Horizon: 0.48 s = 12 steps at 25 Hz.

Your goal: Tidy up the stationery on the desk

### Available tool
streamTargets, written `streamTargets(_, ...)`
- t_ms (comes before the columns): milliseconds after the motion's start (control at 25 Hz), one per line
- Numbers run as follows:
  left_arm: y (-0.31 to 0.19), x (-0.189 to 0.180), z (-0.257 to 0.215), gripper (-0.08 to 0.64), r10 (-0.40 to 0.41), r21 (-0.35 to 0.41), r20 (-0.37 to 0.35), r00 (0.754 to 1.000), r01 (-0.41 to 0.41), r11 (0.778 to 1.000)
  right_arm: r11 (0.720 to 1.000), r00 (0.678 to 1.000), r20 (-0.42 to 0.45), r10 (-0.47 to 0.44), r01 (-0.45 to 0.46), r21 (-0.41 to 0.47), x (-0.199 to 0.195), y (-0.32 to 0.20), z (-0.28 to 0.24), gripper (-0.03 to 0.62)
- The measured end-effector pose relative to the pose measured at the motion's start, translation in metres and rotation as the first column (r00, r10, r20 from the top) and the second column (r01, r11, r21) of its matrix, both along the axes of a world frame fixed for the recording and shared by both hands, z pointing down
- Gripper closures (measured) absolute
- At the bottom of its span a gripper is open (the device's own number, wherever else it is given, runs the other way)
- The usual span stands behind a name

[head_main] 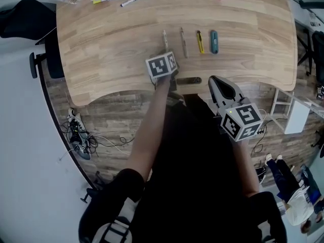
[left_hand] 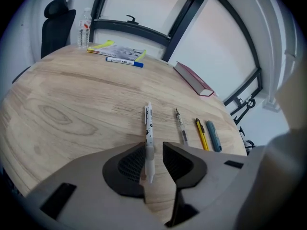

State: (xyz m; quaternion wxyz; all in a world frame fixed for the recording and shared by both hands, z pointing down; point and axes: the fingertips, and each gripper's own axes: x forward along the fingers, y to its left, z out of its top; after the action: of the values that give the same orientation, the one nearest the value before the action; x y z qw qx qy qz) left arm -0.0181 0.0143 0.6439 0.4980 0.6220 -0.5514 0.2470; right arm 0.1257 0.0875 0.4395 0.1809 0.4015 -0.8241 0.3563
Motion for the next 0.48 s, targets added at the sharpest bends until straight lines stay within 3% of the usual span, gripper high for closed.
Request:
streamTargets(240, 0.003, 0.0, -0.008, 0.422, 0.022, 0.005, 0.018, 1.0, -0.022, 1.0, 1.0, 1.0, 0.004, -0.007, 0.007, 0.009, -0.003, -0.003, -0.001, 0.572)
streamTargets(480, 0.0, -0.008, -0.05, 0.422, 0.046, 0.079, 0.045, 0.998, -0.049, 0.996, 1.0, 0.999, -0.029, -0.018, 0.017, -0.021, -0.007, -0.013, 0.007, 0.571)
